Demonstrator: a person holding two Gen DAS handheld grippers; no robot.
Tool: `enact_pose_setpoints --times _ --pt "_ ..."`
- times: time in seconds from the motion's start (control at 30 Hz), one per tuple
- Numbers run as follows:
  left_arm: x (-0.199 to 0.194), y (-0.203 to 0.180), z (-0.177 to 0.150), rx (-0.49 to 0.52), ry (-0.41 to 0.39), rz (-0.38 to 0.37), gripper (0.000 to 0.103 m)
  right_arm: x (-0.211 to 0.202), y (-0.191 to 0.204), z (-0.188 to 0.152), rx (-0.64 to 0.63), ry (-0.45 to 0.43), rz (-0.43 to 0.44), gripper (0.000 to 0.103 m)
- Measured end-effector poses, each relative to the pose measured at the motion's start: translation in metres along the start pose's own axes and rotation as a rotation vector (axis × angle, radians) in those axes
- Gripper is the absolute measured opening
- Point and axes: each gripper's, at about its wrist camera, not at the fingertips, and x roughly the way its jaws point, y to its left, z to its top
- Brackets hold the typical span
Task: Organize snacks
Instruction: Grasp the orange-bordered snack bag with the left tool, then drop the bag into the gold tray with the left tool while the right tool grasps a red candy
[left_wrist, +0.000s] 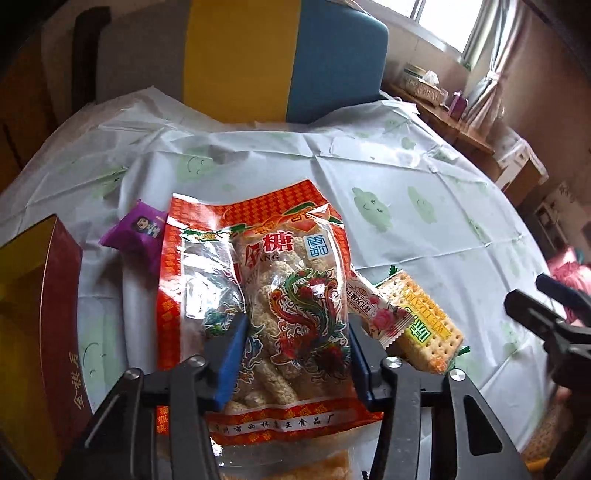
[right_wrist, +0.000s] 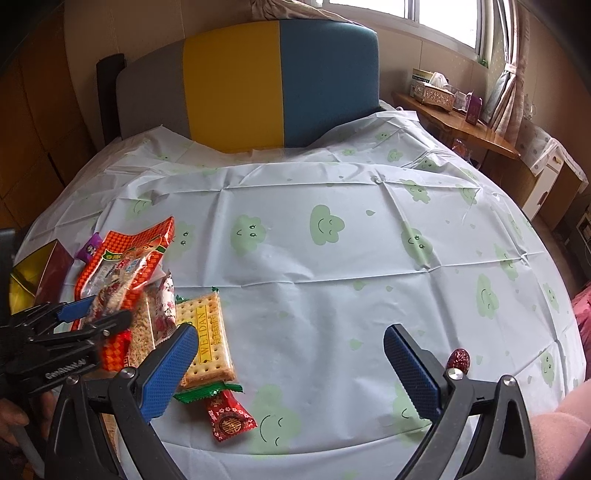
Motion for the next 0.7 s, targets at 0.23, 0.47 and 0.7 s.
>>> enact_pose_setpoints --times 0.23,0.47,0.7 --pt "-0.027 0.004 -0.011 -0.024 -0.074 -0.029 0.041 0.004 0.003 -0.002 -0.02 0.012 -0.018 0.102" --pt "-0.072 0.004 -0.017 0.037 -0.155 -0.073 0.041 0.008 0.016 -0.006 -0.085 0.032 0.009 0.097" --pt "-0.106 0.021 -0.02 0.0 -0.198 -0.074 0.041 0.015 0.044 -0.017 -0.205 0.091 0.103 0.081"
